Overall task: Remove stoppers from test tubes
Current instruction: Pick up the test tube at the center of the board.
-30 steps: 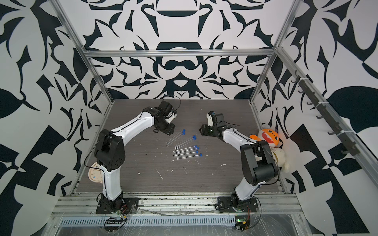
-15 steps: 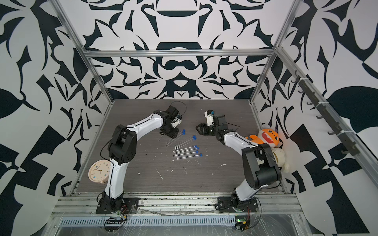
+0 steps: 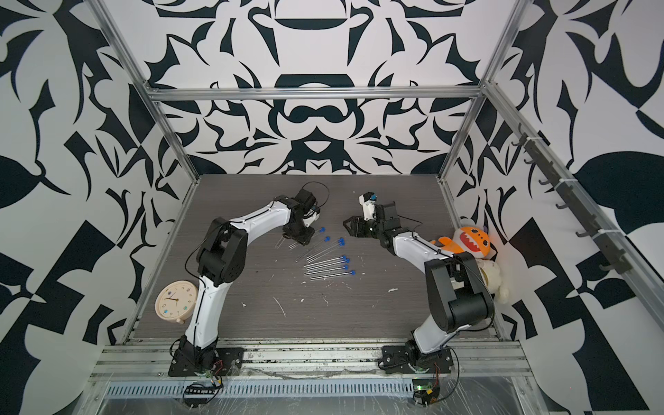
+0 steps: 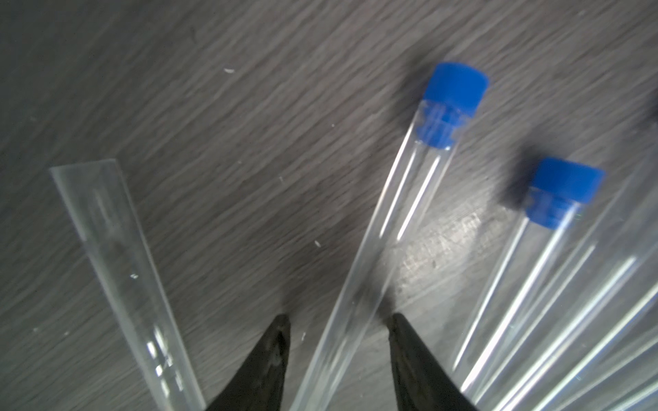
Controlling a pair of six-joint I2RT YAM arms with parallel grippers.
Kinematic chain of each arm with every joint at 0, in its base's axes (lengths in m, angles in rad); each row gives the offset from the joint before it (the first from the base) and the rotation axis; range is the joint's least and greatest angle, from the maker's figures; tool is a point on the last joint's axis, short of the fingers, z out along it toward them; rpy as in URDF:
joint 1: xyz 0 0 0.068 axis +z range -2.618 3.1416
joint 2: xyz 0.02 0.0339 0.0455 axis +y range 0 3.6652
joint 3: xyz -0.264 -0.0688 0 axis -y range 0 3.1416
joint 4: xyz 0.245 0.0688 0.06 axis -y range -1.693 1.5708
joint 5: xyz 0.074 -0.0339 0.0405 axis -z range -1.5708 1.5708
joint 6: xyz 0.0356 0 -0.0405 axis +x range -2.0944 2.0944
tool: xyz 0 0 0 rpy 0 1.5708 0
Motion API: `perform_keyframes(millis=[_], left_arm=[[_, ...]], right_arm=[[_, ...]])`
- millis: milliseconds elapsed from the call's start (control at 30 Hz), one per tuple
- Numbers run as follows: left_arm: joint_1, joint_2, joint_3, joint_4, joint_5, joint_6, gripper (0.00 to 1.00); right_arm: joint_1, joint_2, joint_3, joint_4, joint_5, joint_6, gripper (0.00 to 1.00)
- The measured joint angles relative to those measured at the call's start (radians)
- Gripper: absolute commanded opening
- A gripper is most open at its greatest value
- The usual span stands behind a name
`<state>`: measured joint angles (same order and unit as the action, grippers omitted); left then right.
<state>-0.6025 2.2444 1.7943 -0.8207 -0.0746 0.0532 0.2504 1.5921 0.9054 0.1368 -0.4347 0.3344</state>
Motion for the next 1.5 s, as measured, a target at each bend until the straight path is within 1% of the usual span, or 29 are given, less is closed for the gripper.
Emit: perform_keyframes(millis=[333, 567, 667, 733, 800, 833, 900, 1067, 1300, 1500], left_arm=[[-0.008, 0.028, 0.034, 0.009, -0.004, 0.007, 0.48], [-0.010, 0.035, 0.042, 0.017, 0.000, 0.016, 0.35], [-0.011, 0.035, 0.042, 0.018, 0.001, 0.021, 0.33], [-0.013, 0.035, 0.040, 0.027, 0.001, 0.023, 0.29], [-0.014, 0.035, 0.039, 0.036, 0.002, 0.021, 0.20], [-0.014, 0.035, 0.038, 0.040, 0.003, 0.023, 0.18], [-0.015, 0.035, 0.038, 0.046, 0.006, 0.026, 0.16], [-0.018, 0.035, 0.038, 0.051, 0.013, 0.030, 0.14], [-0.019, 0.033, 0.037, 0.051, 0.013, 0.030, 0.05], [-0.019, -0.009, 0.010, 0.050, 0.053, 0.016, 0.03]], right_arm=[[-0.007, 0.000, -0.006, 0.016, 0.000, 0.007, 0.57], [-0.013, -0.001, -0.011, 0.019, 0.000, 0.011, 0.57], [-0.016, -0.001, -0.011, 0.019, 0.000, 0.018, 0.57], [-0.019, -0.001, -0.011, 0.020, -0.001, 0.024, 0.57], [-0.020, -0.001, -0.011, 0.021, -0.002, 0.030, 0.57], [-0.021, -0.001, -0.011, 0.022, -0.003, 0.032, 0.57], [-0.022, -0.003, -0.011, 0.022, -0.004, 0.036, 0.57], [-0.027, -0.014, -0.011, 0.023, -0.008, 0.042, 0.57], [-0.029, -0.023, -0.011, 0.026, -0.019, 0.059, 0.57], [-0.033, -0.022, -0.011, 0.041, -0.066, 0.100, 0.57]])
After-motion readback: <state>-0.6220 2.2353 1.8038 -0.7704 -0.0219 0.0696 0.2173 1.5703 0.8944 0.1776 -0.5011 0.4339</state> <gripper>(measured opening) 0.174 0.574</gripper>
